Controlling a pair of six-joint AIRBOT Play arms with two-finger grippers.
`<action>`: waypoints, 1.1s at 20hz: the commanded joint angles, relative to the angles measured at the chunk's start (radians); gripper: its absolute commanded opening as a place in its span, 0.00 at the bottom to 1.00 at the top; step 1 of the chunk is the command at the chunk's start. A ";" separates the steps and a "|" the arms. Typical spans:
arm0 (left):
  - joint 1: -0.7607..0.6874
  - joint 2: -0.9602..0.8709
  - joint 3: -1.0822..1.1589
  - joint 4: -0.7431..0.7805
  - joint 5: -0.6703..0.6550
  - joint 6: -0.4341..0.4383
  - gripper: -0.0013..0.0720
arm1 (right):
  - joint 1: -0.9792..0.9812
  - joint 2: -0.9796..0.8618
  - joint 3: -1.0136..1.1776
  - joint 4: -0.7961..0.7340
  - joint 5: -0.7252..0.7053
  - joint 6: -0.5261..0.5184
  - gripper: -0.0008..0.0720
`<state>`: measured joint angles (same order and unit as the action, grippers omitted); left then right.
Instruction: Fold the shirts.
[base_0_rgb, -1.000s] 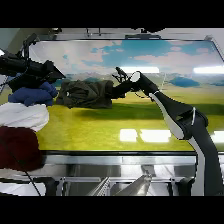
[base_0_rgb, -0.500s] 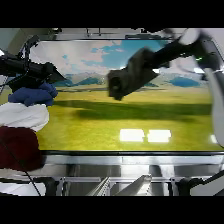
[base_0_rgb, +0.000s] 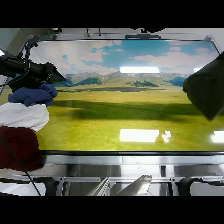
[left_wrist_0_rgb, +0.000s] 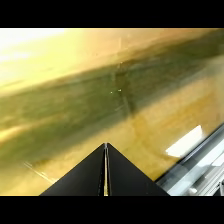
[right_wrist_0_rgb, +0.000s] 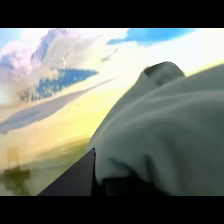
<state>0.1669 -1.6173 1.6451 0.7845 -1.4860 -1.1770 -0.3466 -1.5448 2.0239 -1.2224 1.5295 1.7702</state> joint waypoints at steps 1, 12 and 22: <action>0.000 0.001 0.000 0.000 -0.008 -0.014 0.03 | -0.065 0.004 0.001 -0.005 -0.064 0.006 0.03; 0.000 -0.002 0.000 0.000 0.109 -0.017 0.03 | -0.198 -0.064 0.023 0.261 -0.421 -0.237 0.03; 0.000 -0.095 -0.002 -0.001 -0.058 -0.018 0.03 | -0.338 0.141 -0.841 -0.103 -0.283 0.097 0.03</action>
<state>0.1669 -1.6890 1.6440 0.7845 -1.4761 -1.1950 -0.6491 -1.4876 1.4742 -1.2591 1.2545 1.8256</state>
